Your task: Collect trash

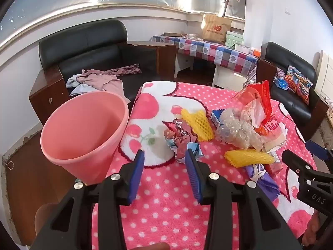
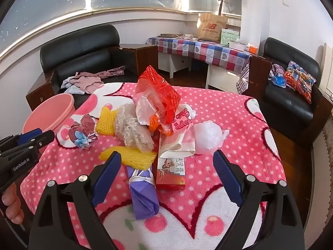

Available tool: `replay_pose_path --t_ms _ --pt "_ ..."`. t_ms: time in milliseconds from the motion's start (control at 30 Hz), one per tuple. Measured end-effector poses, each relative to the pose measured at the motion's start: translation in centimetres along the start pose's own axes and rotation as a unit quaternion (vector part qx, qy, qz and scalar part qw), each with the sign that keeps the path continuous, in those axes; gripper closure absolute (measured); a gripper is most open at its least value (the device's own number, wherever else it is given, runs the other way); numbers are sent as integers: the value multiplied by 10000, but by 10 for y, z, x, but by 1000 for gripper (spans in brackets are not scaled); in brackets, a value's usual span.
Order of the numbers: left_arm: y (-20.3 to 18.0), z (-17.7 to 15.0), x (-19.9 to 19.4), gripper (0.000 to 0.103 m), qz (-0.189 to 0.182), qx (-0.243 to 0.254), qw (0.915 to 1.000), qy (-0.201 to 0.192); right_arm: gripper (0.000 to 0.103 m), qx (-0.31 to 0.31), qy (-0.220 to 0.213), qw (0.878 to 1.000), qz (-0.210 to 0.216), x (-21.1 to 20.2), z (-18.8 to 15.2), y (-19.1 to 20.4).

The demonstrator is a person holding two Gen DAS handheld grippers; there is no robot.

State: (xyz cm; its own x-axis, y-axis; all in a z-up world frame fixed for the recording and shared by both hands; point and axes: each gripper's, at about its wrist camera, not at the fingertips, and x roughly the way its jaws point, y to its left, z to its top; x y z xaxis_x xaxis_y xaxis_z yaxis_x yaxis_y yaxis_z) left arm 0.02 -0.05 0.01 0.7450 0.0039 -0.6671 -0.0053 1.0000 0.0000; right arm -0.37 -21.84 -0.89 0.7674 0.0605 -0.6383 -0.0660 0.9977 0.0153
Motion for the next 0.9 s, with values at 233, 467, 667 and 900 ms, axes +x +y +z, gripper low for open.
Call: replay_pose_path --t_ms 233,467,667,900 --pt "-4 0 -4 63 26 3 10000 -34 13 2 -16 10000 0 -1 0 0" --pt "-4 3 -7 63 15 -34 10000 -90 13 48 -59 10000 -21 -3 1 -1" --pt "-2 5 -4 63 -28 -31 9999 -93 13 110 -349 9993 3 -16 4 -3" --pt "2 6 -12 63 -31 -77 9998 -177 13 62 -787 9969 -36 -33 8 -2"
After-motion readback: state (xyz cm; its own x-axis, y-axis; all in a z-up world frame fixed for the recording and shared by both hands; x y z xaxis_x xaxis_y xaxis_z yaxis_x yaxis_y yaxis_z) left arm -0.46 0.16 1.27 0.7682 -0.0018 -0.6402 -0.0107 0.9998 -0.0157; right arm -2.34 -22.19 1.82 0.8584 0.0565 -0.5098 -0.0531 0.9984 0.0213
